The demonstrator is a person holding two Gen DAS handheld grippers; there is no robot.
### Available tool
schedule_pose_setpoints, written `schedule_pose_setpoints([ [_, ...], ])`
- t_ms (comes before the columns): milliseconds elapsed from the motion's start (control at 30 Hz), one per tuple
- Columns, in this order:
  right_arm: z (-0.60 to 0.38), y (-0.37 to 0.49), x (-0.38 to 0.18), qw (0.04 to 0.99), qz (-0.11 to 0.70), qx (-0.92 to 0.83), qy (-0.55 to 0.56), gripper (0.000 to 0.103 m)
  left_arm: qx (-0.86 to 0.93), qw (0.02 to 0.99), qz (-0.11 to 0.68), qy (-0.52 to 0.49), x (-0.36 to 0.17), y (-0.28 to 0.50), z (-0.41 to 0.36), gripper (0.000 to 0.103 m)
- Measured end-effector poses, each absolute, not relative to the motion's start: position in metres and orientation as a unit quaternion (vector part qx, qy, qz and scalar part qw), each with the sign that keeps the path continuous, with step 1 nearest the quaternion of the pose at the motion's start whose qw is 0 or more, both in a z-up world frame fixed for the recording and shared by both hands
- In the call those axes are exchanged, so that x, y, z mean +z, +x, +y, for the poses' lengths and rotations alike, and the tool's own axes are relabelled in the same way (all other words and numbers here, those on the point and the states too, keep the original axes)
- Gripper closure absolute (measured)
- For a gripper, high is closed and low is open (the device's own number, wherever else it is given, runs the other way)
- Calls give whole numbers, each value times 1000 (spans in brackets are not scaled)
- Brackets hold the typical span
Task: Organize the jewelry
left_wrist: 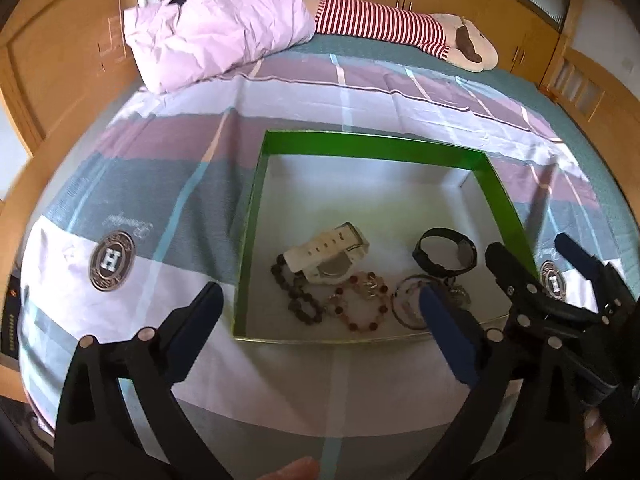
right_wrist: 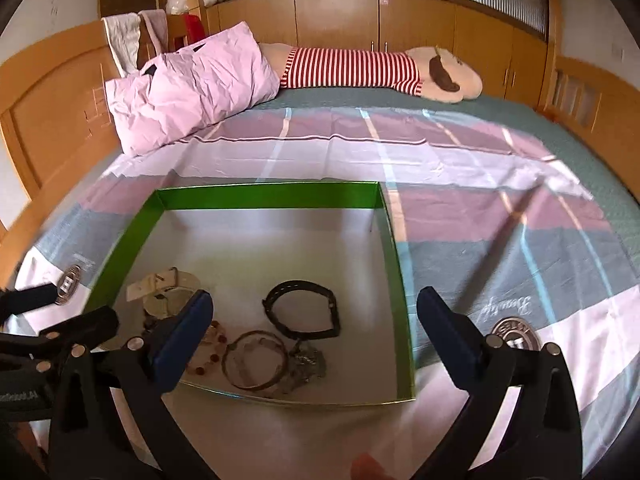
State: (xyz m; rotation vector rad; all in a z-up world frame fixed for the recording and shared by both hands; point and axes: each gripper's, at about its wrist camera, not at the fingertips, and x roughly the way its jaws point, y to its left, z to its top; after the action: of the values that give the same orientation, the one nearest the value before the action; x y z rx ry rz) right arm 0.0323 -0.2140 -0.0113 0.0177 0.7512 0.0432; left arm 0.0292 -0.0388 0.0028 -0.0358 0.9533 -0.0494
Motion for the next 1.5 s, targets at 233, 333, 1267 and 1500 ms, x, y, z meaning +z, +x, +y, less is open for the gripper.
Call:
schedule_pose_setpoints([
  [233,-216,25,-10,930,368,16,10,1,-23,886,463,-23,0,31,-33,2],
  [333,-217,22,-9,930,369,13,5,1,-24,884,466,-21,0,32,-33,2],
  [1267,-218,24,-11,928,371,7,-3,1,-23,881,473,-11,-5,33,-34,2],
  [1500,-219,24,-11,928,372,5,-5,1,-23,880,475,-7,-5,33,-35,2],
])
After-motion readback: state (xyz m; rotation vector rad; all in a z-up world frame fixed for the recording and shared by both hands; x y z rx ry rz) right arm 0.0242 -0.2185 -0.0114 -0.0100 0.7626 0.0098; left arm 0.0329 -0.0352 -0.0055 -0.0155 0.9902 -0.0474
